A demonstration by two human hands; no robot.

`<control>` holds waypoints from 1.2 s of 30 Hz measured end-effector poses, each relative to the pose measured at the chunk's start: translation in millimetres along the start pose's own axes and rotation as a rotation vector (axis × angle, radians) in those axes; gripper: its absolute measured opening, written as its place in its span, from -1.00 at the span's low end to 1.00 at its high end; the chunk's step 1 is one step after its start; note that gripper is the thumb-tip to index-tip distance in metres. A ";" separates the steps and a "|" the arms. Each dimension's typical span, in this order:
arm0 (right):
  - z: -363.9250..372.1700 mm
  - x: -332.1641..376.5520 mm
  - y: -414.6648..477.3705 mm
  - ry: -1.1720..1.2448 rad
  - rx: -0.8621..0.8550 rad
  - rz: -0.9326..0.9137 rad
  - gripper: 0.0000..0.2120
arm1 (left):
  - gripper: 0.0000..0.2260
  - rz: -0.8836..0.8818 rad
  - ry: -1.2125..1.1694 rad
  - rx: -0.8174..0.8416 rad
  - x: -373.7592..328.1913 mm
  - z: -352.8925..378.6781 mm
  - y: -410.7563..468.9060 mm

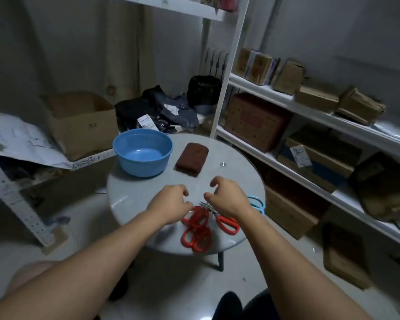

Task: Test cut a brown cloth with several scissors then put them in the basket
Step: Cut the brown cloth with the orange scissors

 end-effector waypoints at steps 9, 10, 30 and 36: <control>69.3 -26.5 -6.7 0.151 0.073 0.315 -0.71 | -0.54 -0.045 -0.058 0.029 11.2 52.0 10.4; 72.0 -25.5 -6.0 0.175 0.068 0.325 -0.72 | -0.54 -0.041 -0.063 0.027 11.1 54.6 11.9; 71.1 -3.9 14.7 0.609 -0.124 0.287 -0.91 | -0.75 -0.241 -0.864 -0.011 29.7 42.7 26.0; 63.8 7.1 50.0 0.887 0.028 0.271 -0.88 | -0.87 -0.199 -1.045 -0.063 46.5 19.6 37.6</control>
Point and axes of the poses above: each hand's wrist, its own y-axis towards the middle knuckle, its own z-axis out of the palm, x = y × z, the point moved 3 cm from there along y, towards the middle knuckle, and after that the axes turned 7 degrees about -y, right-handed, at the moved point
